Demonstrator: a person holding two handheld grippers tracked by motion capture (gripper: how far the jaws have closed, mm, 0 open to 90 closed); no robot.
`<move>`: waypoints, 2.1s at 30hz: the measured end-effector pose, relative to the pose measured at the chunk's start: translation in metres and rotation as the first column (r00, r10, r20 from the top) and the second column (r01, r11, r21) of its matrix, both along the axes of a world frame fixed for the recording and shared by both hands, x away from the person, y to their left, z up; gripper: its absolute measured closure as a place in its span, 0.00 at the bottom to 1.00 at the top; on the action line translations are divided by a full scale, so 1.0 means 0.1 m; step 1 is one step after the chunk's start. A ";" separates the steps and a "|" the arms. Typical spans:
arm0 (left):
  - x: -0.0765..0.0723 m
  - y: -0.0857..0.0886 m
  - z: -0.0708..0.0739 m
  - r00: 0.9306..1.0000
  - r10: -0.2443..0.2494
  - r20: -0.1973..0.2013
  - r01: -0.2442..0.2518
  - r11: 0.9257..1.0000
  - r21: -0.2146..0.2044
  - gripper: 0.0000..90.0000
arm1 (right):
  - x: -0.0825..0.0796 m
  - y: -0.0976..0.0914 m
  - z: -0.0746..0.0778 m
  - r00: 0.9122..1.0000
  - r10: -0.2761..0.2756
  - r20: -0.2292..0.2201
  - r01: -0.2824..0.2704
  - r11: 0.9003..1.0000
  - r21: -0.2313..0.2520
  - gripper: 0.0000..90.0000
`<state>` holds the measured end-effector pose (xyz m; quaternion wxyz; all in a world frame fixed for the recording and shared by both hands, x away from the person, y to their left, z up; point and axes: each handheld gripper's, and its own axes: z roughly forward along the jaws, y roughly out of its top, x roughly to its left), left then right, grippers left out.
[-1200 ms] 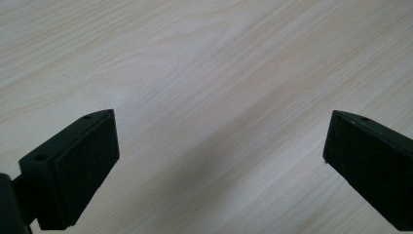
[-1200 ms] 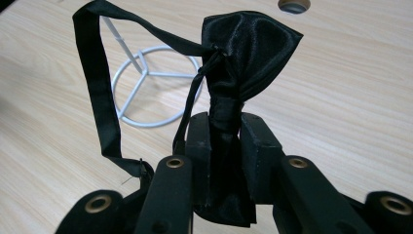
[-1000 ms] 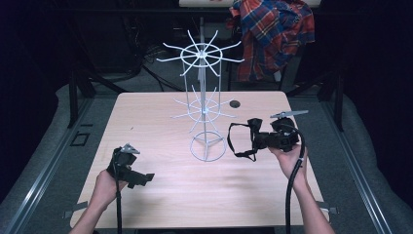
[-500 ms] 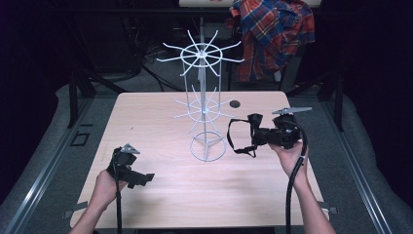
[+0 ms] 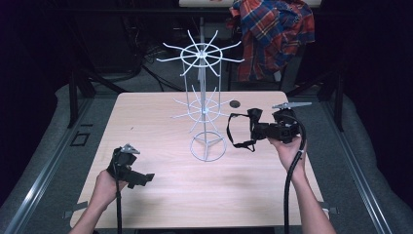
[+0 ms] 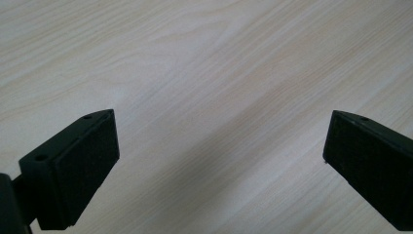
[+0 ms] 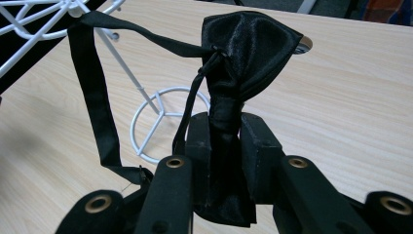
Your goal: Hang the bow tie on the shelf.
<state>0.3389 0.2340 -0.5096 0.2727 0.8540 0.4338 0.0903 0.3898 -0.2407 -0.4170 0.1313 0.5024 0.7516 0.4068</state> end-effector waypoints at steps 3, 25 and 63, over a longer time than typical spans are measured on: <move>0.00 0.00 0.00 1.000 0.001 0.000 -0.001 1.000 0.000 0.00 | 0.03 0.00 -0.01 1.000 -0.001 -0.002 0.001 1.000 0.004 0.83; -0.01 -0.01 0.00 1.000 -0.011 -0.008 0.011 1.000 -0.002 0.00 | 0.12 0.18 -0.20 0.998 0.040 -0.054 -0.041 0.999 -0.014 0.83; -0.01 -0.02 -0.01 1.000 -0.017 -0.020 0.017 1.000 0.001 0.00 | 0.08 0.46 -0.33 0.991 0.109 -0.078 -0.114 0.991 -0.066 0.83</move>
